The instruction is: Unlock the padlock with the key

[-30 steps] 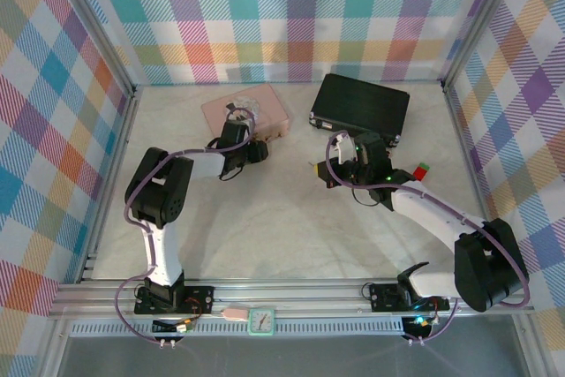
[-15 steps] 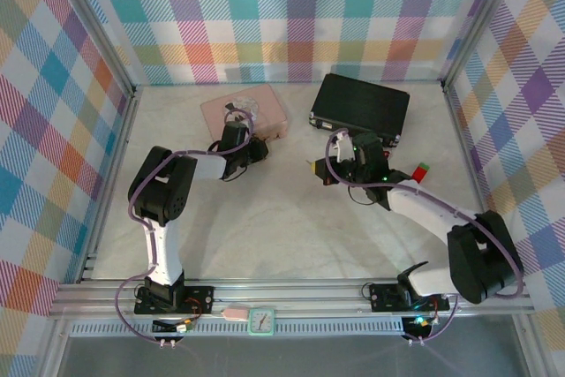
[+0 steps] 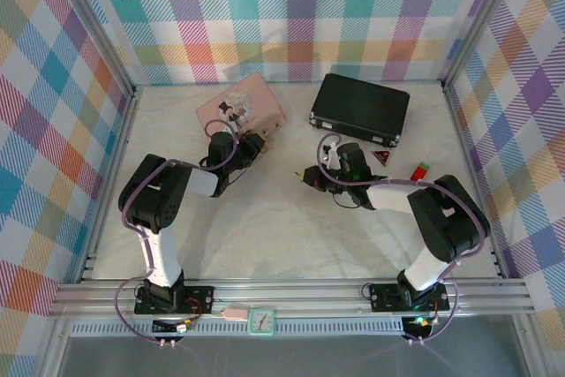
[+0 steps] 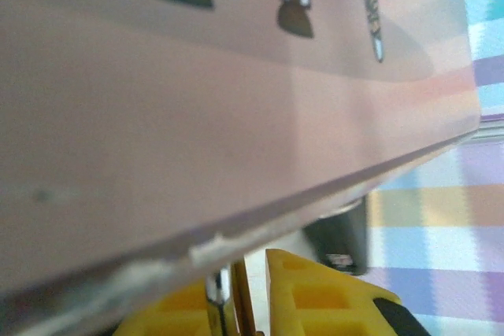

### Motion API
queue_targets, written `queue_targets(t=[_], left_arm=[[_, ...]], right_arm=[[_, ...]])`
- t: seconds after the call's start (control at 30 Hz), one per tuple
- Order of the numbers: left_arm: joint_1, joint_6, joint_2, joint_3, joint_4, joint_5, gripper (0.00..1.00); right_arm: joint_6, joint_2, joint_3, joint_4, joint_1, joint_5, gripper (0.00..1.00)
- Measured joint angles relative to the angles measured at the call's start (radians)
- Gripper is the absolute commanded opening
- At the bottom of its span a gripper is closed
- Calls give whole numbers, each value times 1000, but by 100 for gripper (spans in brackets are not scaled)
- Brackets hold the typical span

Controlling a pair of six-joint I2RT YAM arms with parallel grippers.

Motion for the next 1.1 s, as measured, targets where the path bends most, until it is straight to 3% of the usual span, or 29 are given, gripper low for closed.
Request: queue_targets(t=[0.13, 0.33, 1.1], left_arm=[[-24, -134, 35, -22, 184, 14, 0], [-77, -236, 58, -37, 301, 26, 0], [-104, -284, 59, -64, 357, 22, 0]], right_arm=[[82, 68, 14, 100, 13, -36, 0], [139, 110, 46, 199, 17, -66, 0], [145, 98, 79, 259, 17, -54, 0]])
